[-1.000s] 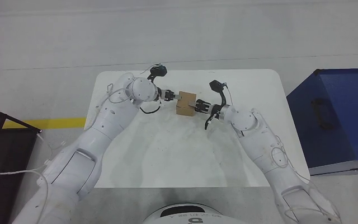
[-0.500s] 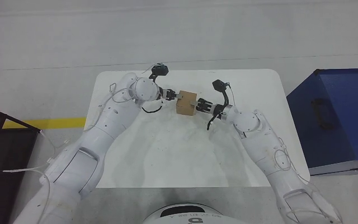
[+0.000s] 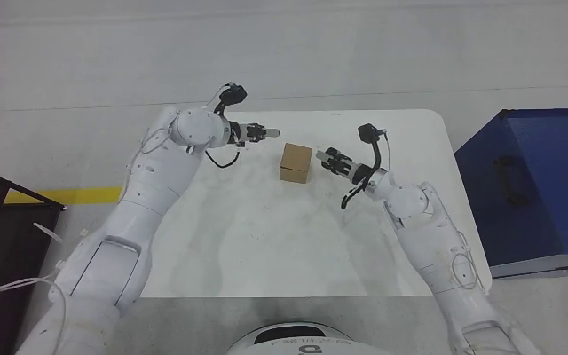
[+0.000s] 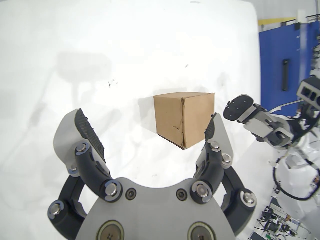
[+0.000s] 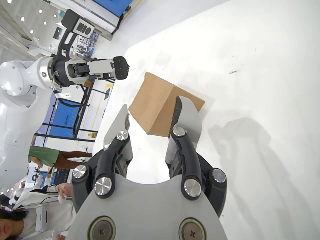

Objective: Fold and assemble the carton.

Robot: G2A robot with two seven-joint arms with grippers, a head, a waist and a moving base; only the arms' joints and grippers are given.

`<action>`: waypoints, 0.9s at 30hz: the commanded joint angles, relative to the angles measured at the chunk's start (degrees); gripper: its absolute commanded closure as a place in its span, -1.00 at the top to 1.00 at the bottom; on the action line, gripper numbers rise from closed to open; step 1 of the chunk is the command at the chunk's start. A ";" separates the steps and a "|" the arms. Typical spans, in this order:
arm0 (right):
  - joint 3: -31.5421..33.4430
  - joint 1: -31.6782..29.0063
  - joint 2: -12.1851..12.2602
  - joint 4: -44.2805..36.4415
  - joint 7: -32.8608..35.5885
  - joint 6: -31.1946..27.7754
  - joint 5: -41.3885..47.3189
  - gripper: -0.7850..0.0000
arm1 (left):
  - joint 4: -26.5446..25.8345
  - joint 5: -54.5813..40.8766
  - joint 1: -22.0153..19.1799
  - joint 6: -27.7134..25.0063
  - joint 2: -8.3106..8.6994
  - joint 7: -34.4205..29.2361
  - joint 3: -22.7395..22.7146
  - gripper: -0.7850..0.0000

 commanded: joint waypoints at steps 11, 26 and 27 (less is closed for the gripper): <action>-2.31 -1.25 -0.19 -6.05 -3.15 4.06 -2.17 -1.00 | -5.80 -21.19 6.13 -2.30 4.16 -10.03 -17.40 1.00; -10.35 5.32 -1.74 0.84 -4.25 9.40 -7.43 -1.00 | -5.80 -21.19 6.13 -2.30 4.16 -10.03 -17.40 1.00; -10.71 5.58 -1.81 1.09 -4.39 9.85 -7.98 -1.00 | -5.80 -21.19 6.13 -2.30 4.16 -10.03 -17.40 1.00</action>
